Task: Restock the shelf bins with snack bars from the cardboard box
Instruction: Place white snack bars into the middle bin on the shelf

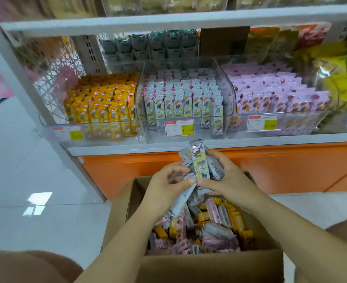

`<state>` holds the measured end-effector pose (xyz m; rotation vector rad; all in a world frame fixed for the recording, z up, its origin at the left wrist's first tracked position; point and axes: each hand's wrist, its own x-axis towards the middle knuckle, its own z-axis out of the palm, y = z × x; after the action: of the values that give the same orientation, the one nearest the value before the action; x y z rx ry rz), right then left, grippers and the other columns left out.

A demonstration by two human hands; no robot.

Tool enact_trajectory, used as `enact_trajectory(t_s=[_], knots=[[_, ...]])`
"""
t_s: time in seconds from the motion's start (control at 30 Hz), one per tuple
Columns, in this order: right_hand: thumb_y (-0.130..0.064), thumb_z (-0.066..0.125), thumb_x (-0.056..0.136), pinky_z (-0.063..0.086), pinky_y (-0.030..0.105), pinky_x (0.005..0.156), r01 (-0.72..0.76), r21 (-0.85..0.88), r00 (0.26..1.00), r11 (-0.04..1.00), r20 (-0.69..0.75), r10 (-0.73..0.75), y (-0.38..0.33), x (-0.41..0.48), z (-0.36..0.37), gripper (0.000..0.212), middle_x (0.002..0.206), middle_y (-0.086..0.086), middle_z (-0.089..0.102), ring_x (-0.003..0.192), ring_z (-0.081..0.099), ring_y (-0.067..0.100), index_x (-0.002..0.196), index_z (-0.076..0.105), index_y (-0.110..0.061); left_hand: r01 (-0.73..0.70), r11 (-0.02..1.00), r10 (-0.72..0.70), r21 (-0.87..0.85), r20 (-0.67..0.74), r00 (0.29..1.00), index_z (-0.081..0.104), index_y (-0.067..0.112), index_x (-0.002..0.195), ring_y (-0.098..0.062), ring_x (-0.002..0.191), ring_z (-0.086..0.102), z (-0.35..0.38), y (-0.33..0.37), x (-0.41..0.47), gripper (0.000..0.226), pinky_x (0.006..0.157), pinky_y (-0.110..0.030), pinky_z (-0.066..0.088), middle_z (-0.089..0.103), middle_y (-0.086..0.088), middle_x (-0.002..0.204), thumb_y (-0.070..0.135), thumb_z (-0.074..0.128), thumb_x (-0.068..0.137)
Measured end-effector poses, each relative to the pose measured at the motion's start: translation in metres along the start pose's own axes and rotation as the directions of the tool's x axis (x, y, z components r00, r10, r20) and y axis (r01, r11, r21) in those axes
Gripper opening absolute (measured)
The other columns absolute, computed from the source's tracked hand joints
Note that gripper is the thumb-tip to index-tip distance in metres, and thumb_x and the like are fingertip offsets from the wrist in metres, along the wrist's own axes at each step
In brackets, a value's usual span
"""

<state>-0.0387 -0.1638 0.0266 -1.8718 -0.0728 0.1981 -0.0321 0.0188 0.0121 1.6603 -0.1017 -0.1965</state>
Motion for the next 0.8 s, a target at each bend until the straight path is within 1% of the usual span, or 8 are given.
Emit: enact_trajectory(t_s=[0.07, 0.2, 0.33, 0.47, 0.6, 0.7, 0.77, 0.8], knots=[[-0.022, 0.077, 0.077, 0.059, 0.032, 0.077, 0.043, 0.002, 0.999, 0.999, -0.023, -0.043, -0.019, -0.006, -0.005, 0.071, 0.126, -0.014, 0.051, 0.108, 0.060, 0.012, 0.132, 0.037, -0.043, -0.052, 0.998, 0.051, -0.040, -0.021, 0.998, 0.066, 0.024, 0.086, -0.013, 0.108, 0.061, 0.000, 0.019, -0.007, 0.016, 0.074, -0.012, 0.050, 0.052, 0.010, 0.131, 0.013, 0.075, 0.078], [-0.029, 0.080, 0.074, 0.056, 0.042, 0.087, 0.157, -0.027, 0.984, 0.987, -0.077, -0.159, -0.057, -0.010, -0.014, 0.072, 0.125, -0.021, 0.051, 0.110, 0.060, 0.012, 0.130, 0.040, -0.050, -0.171, 0.984, 0.168, -0.055, -0.053, 0.984, 0.065, 0.026, 0.087, 0.009, 0.097, 0.058, -0.001, 0.056, -0.013, 0.014, 0.078, -0.012, 0.051, 0.050, 0.027, 0.122, 0.017, 0.073, 0.079], [-0.024, 0.076, 0.078, 0.056, 0.037, 0.086, 0.252, -0.051, 0.957, 0.966, -0.135, -0.257, -0.098, -0.002, -0.024, 0.067, 0.114, -0.032, 0.049, 0.102, 0.061, 0.006, 0.123, 0.037, -0.055, -0.279, 0.958, 0.271, -0.073, -0.096, 0.958, 0.066, 0.025, 0.088, 0.011, 0.096, 0.060, -0.008, 0.093, 0.000, 0.015, 0.081, -0.013, 0.052, 0.051, 0.031, 0.118, 0.017, 0.073, 0.078], [-0.024, 0.074, 0.080, 0.055, 0.038, 0.087, 0.294, -0.058, 0.942, 0.954, -0.149, -0.300, -0.127, 0.026, -0.034, 0.065, 0.125, -0.017, 0.054, 0.104, 0.062, 0.011, 0.121, 0.036, -0.057, -0.362, 0.931, 0.355, -0.045, -0.123, 0.927, 0.067, 0.024, 0.085, 0.003, 0.104, 0.060, -0.017, 0.124, 0.031, 0.017, 0.082, -0.017, 0.051, 0.053, 0.026, 0.120, 0.011, 0.074, 0.078], [-0.027, 0.075, 0.079, 0.050, 0.044, 0.096, 0.274, 0.012, 0.947, 0.962, -0.177, -0.267, -0.134, 0.064, -0.037, 0.065, 0.135, -0.012, 0.049, 0.113, 0.059, 0.015, 0.118, 0.036, -0.062, -0.347, 0.938, 0.343, -0.016, -0.128, 0.931, 0.067, 0.024, 0.086, 0.008, 0.102, 0.056, -0.023, 0.136, 0.069, 0.016, 0.082, -0.013, 0.048, 0.054, 0.019, 0.122, 0.012, 0.074, 0.079], [-0.028, 0.077, 0.078, 0.053, 0.045, 0.091, 0.245, 0.056, 0.955, 0.968, -0.189, -0.230, -0.134, 0.096, -0.037, 0.065, 0.126, -0.014, 0.056, 0.104, 0.064, 0.015, 0.110, 0.038, -0.069, -0.326, 0.945, 0.320, -0.013, -0.151, 0.935, 0.067, 0.025, 0.086, 0.012, 0.093, 0.057, -0.030, 0.140, 0.097, 0.014, 0.081, -0.012, 0.048, 0.055, 0.025, 0.111, 0.015, 0.074, 0.080], [-0.023, 0.076, 0.078, 0.056, 0.044, 0.086, 0.249, 0.083, 0.954, 0.965, -0.192, -0.229, -0.134, 0.116, -0.037, 0.066, 0.123, -0.011, 0.059, 0.100, 0.066, 0.015, 0.116, 0.041, -0.064, -0.315, 0.948, 0.301, -0.051, -0.184, 0.936, 0.067, 0.024, 0.085, 0.013, 0.087, 0.059, -0.035, 0.141, 0.116, 0.013, 0.078, -0.013, 0.049, 0.060, 0.023, 0.102, 0.014, 0.074, 0.080], [-0.020, 0.076, 0.079, 0.057, 0.041, 0.082, 0.247, 0.086, 0.955, 0.965, -0.192, -0.227, -0.135, 0.124, -0.037, 0.067, 0.121, -0.009, 0.061, 0.096, 0.068, 0.014, 0.121, 0.041, -0.059, -0.303, 0.950, 0.282, -0.080, -0.200, 0.938, 0.068, 0.024, 0.084, 0.009, 0.088, 0.061, -0.036, 0.139, 0.126, 0.013, 0.082, -0.018, 0.051, 0.062, 0.021, 0.100, 0.013, 0.074, 0.080]])
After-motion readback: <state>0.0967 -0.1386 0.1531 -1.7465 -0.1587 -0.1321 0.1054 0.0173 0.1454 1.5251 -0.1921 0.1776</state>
